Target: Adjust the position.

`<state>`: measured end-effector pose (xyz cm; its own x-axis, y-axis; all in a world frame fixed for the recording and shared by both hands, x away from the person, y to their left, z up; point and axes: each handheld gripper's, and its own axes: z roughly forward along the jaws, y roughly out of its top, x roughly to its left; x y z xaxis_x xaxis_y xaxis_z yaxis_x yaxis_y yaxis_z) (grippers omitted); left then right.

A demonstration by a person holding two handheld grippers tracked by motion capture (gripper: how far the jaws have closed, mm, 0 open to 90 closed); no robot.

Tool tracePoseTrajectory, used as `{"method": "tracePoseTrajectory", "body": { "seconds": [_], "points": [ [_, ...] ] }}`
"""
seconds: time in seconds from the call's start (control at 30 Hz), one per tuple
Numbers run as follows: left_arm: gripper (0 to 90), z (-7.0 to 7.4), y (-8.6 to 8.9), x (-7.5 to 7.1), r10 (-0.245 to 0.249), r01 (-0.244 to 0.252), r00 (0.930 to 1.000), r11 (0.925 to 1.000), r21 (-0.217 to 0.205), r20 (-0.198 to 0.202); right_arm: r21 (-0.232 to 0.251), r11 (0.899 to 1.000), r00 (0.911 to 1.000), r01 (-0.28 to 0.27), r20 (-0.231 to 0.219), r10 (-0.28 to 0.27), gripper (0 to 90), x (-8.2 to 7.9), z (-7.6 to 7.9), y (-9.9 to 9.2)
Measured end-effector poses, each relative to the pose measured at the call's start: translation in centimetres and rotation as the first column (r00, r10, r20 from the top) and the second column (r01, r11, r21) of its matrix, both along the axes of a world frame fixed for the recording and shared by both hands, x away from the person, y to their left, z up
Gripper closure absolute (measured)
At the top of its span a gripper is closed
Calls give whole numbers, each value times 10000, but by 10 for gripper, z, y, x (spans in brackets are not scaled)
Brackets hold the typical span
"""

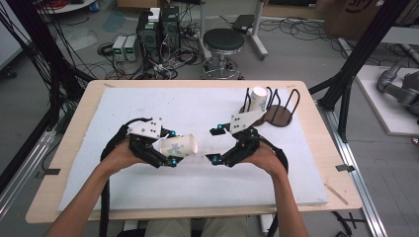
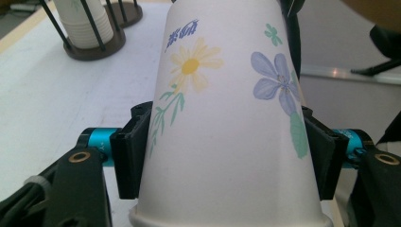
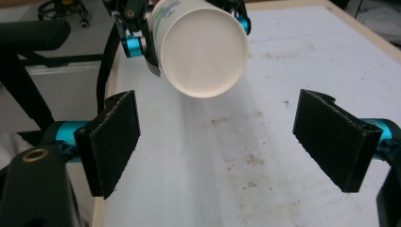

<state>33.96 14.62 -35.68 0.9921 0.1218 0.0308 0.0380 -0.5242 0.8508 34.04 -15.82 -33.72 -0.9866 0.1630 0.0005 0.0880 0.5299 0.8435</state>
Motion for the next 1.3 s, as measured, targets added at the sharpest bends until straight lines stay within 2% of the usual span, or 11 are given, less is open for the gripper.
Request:
{"method": "tracePoseTrajectory", "body": {
  "seconds": [0.2,0.4,0.5,0.57,0.83,0.87,1.07,1.13,1.17,1.23,1.3],
  "points": [
    [308,5,-7,0,-109,107,9999,9946,1033,21,-1125,9936,9999,-115,67,123,162,1,-1,10],
    [307,9,-14,0,-248,227,9996,9887,1482,126,-1996,9799,9998,-36,162,70,161,2,1,17],
    [307,10,-17,1,-353,338,9994,9840,1747,54,-2135,9769,9998,-67,173,106,162,2,2,18],
    [308,10,-19,2,-435,416,9990,9775,2069,48,-2255,9742,9998,-92,154,130,162,2,2,18],
    [308,11,-25,4,-626,678,9977,9587,2762,-276,-2992,9537,9993,-320,104,368,162,1,2,25],
    [307,10,-26,4,-580,633,9979,9593,2752,-274,-3092,9504,9993,-336,71,376,162,1,2,25],
    [308,11,-27,7,-541,628,9979,9496,3070,-366,-3403,9394,9989,-402,71,453,169,3,3,28],
    [307,10,-28,7,-535,632,9978,9491,3085,-396,-3474,9369,9989,-382,105,446,168,3,2,29],
    [307,10,-28,7,-570,684,9973,9467,3148,-454,-3575,9330,9988,-424,62,478,169,3,2,29],
    [308,8,-31,7,-651,773,9967,9450,3177,-489,-3602,9316,9983,-494,117,574,169,3,2,31],
    [307,7,-34,8,-715,860,9959,9399,3303,-558,-3664,9289,9980,-538,107,620,169,3,1,33]
  ]
}}
